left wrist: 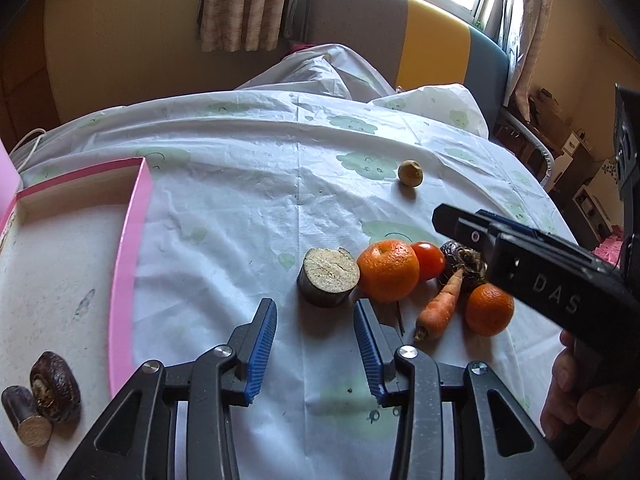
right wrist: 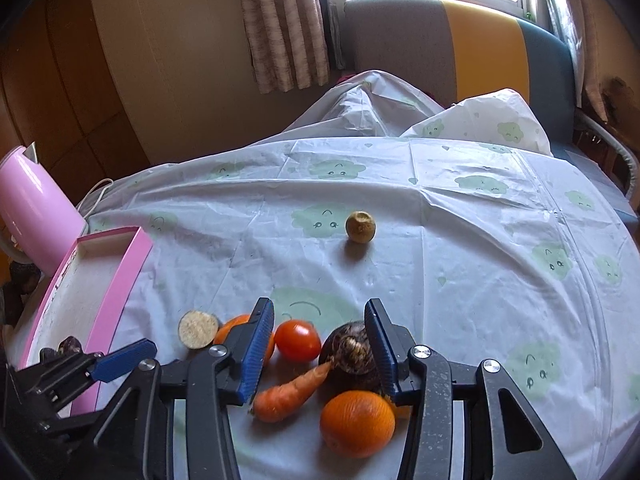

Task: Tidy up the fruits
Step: 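Reach left tool to the beige-faced root slice while right grasps the small brown fruit, then grasp the root slice with left tool while right carries the small fruit into the tray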

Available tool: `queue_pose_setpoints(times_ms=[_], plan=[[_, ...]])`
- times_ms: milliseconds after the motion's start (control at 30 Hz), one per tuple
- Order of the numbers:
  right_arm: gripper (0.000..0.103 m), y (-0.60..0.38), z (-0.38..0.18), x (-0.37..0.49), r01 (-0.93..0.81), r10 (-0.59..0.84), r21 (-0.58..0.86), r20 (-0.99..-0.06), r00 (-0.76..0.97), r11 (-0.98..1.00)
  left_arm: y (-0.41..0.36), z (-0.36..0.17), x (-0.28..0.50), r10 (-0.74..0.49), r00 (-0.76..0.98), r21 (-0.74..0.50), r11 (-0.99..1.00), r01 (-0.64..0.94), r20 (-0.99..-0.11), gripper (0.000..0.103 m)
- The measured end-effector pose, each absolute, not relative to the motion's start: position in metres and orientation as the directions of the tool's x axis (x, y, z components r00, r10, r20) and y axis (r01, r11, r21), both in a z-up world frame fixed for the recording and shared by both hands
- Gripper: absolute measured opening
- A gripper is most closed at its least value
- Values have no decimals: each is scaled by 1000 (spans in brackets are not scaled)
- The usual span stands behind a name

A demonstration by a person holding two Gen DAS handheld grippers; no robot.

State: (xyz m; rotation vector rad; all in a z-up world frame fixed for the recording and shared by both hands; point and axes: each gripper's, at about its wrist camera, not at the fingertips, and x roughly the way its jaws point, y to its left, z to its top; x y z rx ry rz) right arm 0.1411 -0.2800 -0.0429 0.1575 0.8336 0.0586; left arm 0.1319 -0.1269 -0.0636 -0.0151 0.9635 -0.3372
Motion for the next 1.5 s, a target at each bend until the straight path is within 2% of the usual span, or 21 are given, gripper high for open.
queue_pose_setpoints(times_ms=[533,733,767,800,867,1500], plan=[[48,-295,-61,210,40,113,176,-772,625,984,-130,-75,152,-309,547,-201,947,249,-778,41],[44,-298,-66,234,60,95,160,-804,587,985,-127,-76,154,-343,548,-239,937,253,-763,37],[41,-297,-68,237,64,83,146,-812,578,987,-127,-76,154,-349,546,-244,935,257,-762,36],[33,-298,-70,239,65,73,133,-819,569,989,-127,-77,154,-351,545,-247,934,257,-761,36],[23,-298,-74,243,58,73,126,-831,552,990,-126,-77,155,-359,543,-256,932,258,-759,35],[22,-301,-61,193,20,131,181,-779,613,983,-109,-72,131,-342,553,-257,939,228,-760,34]])
